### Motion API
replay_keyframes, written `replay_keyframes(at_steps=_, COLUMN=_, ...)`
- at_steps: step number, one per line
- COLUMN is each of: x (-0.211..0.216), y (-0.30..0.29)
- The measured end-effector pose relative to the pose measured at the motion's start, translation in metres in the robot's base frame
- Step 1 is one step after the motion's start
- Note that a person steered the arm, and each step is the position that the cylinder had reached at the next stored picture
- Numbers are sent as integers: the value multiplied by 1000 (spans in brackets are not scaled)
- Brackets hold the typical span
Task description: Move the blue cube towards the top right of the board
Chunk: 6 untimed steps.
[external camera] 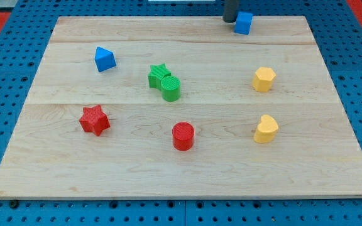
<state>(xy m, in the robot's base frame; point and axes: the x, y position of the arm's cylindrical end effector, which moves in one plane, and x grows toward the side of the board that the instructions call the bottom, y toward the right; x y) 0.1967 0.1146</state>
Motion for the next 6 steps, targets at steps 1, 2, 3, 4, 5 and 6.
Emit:
replay_keyframes(at_steps=1, x=0, y=16)
replay_keyframes(at_steps=2, x=0, y=16)
replay_keyframes(at_steps=3, x=3, y=16)
replay_keyframes(at_steps=4, x=5, y=16)
replay_keyframes(at_steps=5, x=11, y=13)
replay_keyframes(at_steps=6, x=12, y=11)
